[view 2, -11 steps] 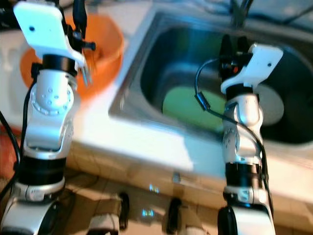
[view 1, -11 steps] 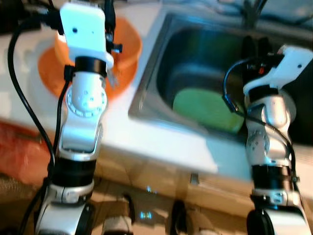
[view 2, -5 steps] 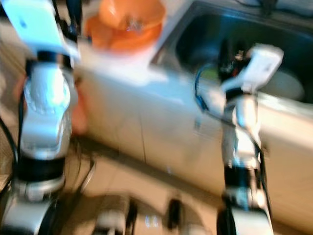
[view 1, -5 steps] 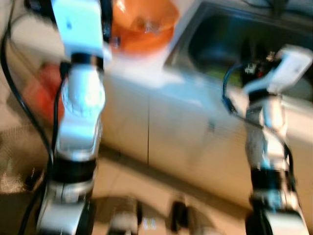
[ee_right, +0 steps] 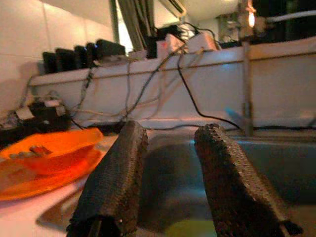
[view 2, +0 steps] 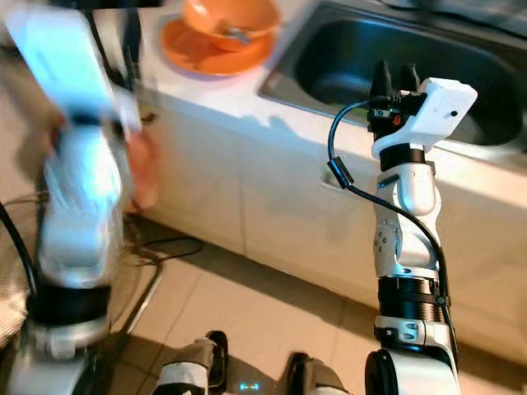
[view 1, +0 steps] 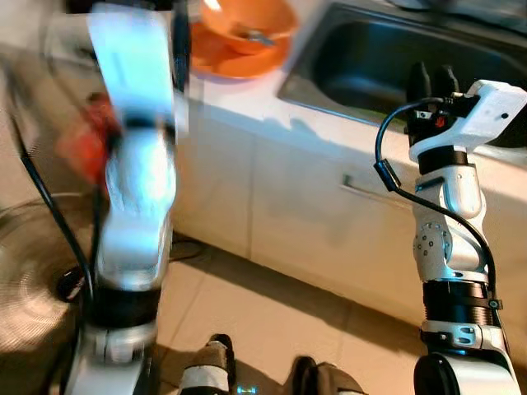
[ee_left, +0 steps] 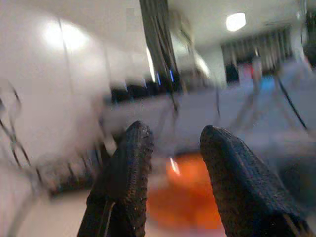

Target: Kitchen organization

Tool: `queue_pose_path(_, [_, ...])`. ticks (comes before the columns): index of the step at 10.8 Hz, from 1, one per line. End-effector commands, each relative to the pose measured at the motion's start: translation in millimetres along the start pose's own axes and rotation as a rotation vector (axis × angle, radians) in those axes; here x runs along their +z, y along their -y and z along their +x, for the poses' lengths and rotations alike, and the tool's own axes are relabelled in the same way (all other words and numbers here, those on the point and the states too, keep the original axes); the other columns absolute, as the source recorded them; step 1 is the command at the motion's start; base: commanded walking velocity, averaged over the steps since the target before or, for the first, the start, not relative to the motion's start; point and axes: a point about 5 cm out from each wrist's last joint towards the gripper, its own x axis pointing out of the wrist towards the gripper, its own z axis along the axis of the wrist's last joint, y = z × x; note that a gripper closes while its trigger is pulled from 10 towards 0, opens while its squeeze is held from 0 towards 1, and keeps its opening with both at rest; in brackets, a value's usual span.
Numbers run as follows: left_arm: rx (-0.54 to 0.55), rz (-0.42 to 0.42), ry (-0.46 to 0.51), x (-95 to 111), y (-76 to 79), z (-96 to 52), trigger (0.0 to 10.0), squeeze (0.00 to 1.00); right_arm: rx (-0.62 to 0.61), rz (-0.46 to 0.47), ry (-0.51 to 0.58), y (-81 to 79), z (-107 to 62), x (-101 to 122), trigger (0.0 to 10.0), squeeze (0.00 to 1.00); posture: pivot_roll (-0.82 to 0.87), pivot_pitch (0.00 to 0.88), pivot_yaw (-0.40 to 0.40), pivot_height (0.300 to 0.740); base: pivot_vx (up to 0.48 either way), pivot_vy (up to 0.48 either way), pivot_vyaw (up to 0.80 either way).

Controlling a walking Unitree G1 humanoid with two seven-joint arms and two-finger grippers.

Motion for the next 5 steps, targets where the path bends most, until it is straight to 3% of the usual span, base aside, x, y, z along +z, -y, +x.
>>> queue_pose_path(1, [-0.003, -0.014, -0.062, -17.7, -0.8, -8.7, 10.0, 0.0, -0.004, -0.004, -0.048, 3.9, -7.6, -12.0, 10.0, 0.0, 0.22, 0.232, -0.027, 0.74, 0.0, 0.0, 0.0])
queue_pose_path(2, [-0.009, 0.025, -0.211, -58.2, -5.1, -33.2, 10.0, 0.0, -0.011, -0.019, -0.136, 8.5, -21.6, -34.0, 10.0, 0.0, 0.21, 0.234, -0.029, 0.74, 0.0, 0.0, 0.0])
queue_pose_path(3, [-0.025, 0.046, -0.318, -83.4, -5.9, -55.0, 10.0, 0.0, -0.021, -0.041, -0.211, 15.9, -35.6, -51.7, 10.0, 0.0, 0.21, 0.238, -0.031, 0.74, 0.0, 0.0, 0.0])
queue_pose_path(4, [-0.027, 0.07, -0.348, -89.1, -6.6, -61.9, 10.0, 0.0, -0.031, -0.041, -0.259, 20.9, -45.6, -62.0, 10.0, 0.0, 0.21, 0.241, -0.033, 0.74, 0.0, 0.0, 0.0])
queue_pose_path(5, [-0.022, 0.019, -0.419, -107.7, -7.7, -85.0, 10.0, 0.0, -0.037, -0.045, -0.324, 26.4, -59.2, -75.0, 10.0, 0.0, 0.21, 0.242, -0.033, 0.74, 0.0, 0.0, 0.0])
